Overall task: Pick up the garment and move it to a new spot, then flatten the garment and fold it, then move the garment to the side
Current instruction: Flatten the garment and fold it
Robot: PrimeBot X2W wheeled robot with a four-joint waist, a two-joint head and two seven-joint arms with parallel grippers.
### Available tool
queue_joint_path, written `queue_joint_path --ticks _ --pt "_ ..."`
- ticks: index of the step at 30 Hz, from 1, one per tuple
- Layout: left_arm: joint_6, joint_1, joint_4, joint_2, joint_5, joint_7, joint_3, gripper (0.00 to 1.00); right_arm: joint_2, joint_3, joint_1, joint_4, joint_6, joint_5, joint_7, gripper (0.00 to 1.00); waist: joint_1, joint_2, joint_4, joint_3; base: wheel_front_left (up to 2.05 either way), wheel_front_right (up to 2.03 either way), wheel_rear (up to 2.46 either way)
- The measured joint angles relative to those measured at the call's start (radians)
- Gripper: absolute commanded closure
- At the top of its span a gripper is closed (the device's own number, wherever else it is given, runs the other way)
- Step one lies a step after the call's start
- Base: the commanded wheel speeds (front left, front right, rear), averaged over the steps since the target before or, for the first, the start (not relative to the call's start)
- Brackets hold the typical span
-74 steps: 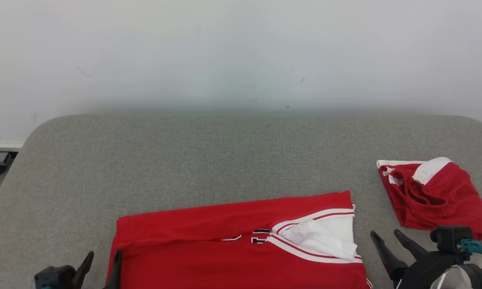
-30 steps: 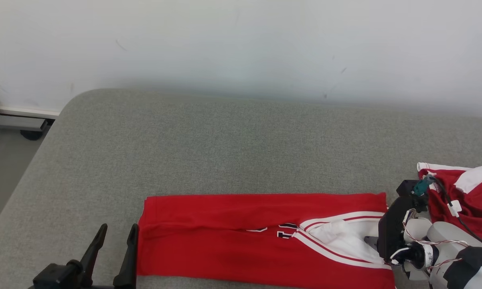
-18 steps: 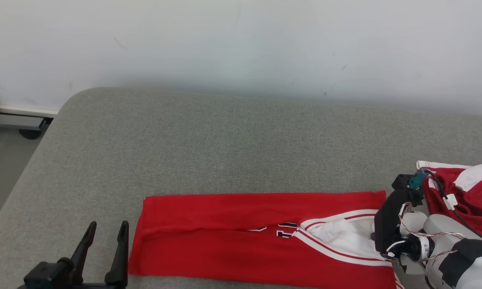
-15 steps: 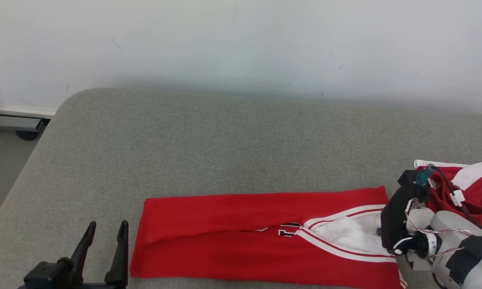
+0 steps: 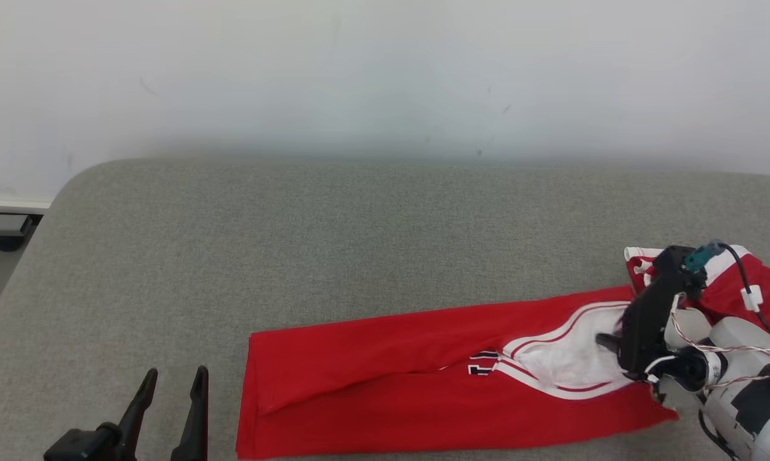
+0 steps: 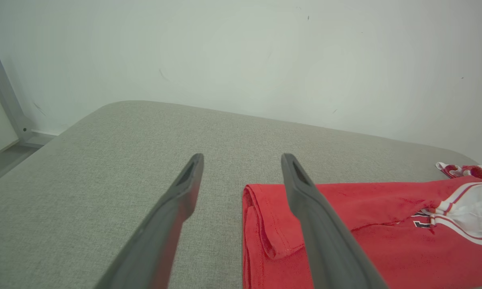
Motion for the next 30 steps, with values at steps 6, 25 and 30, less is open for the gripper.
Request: queue_joint_path --ticks 6,25,30 --pt "0.0 0.0 0.005 -0.004 0.0 0.01 -0.004 0.0 0.039 -0.047 0.002 -0.093 0.074 0.102 0.032 1.0 0.0 0.0 -0.02 -0.01 0.0 0.0 0.0" --pt "-0.001 -0.008 0.036 -0.043 0.002 0.046 -0.061 0.0 0.142 -0.099 0.026 -0.304 0.04 0.284 0.171 1.0 -0.0002 0.0 0.051 -0.039 0.0 0.0 0.0" --pt "-0.002 -0.03 0.039 -0.059 0.009 0.054 -0.075 0.0 0.175 -0.109 0.021 -0.296 -0.005 0.297 0.171 1.0 -0.0002 0.0 0.094 -0.038 0.0 0.0 0.0"
